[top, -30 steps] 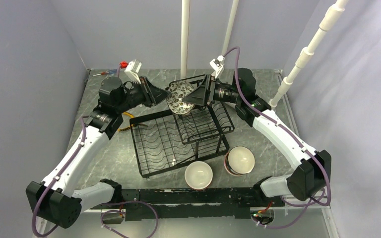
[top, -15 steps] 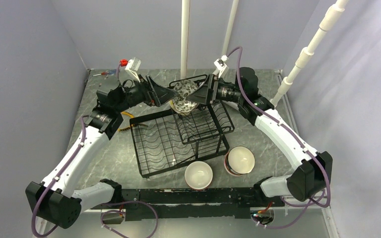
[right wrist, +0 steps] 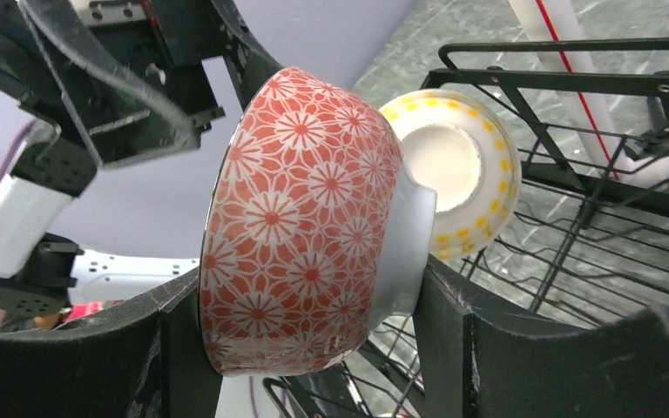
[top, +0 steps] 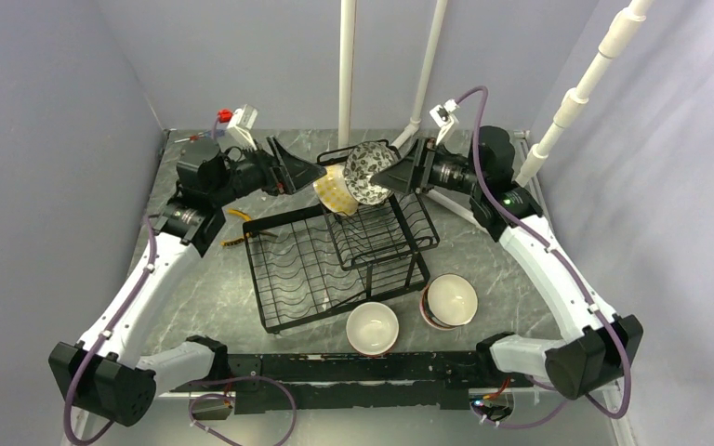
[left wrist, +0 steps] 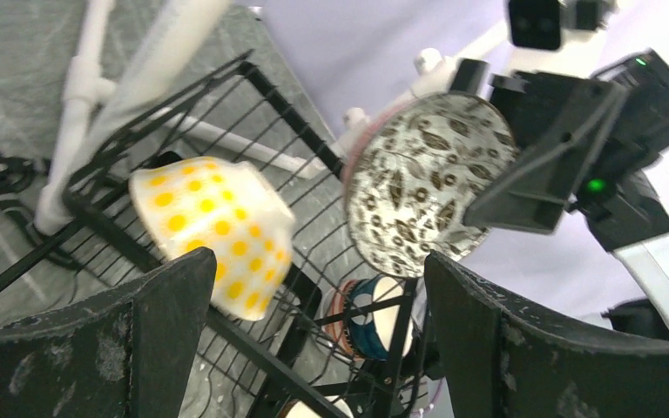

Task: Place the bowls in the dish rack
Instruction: Turn the bowl upside down on the dish rack.

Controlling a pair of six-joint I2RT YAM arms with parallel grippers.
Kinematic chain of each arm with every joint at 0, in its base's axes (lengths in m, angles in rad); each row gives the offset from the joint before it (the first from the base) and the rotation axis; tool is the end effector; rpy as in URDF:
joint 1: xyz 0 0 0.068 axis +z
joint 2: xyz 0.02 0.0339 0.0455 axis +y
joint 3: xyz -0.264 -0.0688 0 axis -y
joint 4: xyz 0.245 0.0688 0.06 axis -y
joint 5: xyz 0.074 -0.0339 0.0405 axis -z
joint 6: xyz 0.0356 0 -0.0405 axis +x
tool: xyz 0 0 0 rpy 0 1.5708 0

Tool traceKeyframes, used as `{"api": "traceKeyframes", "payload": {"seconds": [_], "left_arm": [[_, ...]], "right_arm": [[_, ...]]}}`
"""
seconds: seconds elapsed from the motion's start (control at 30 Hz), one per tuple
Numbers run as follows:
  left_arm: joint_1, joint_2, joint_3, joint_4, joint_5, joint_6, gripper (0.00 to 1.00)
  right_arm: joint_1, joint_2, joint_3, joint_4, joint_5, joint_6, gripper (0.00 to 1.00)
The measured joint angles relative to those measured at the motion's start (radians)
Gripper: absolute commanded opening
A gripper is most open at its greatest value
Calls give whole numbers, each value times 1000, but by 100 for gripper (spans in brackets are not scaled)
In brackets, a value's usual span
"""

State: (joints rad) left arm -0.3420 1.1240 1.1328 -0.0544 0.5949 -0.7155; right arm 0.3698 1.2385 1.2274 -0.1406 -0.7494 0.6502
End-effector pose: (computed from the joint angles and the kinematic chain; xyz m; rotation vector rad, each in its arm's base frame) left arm 0.2324 -0.1039 0.4090 0.1735 1.7619 -1.2686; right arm 0.2509 0.1232 0.4052 -0.3487 1.8584 1.3659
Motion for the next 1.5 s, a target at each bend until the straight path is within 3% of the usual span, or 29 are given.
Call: {"api": "traceKeyframes", "payload": {"seconds": [0.3, 0.77, 1.27, 1.5], "left_arm": [[114, -51, 6, -212, -84, 50, 94], [149, -19, 79, -604, -348, 261, 94], [156, 37, 51, -690, -536, 399, 94], [172, 36, 2, -688, -539, 415, 94]], "right_arm": [[0, -32, 10, -201, 94, -179, 0], [83, -29, 74, -484, 327, -364, 0], [245, 36, 203, -680, 617, -457, 0], [301, 102, 283, -739, 690, -475, 0]]}}
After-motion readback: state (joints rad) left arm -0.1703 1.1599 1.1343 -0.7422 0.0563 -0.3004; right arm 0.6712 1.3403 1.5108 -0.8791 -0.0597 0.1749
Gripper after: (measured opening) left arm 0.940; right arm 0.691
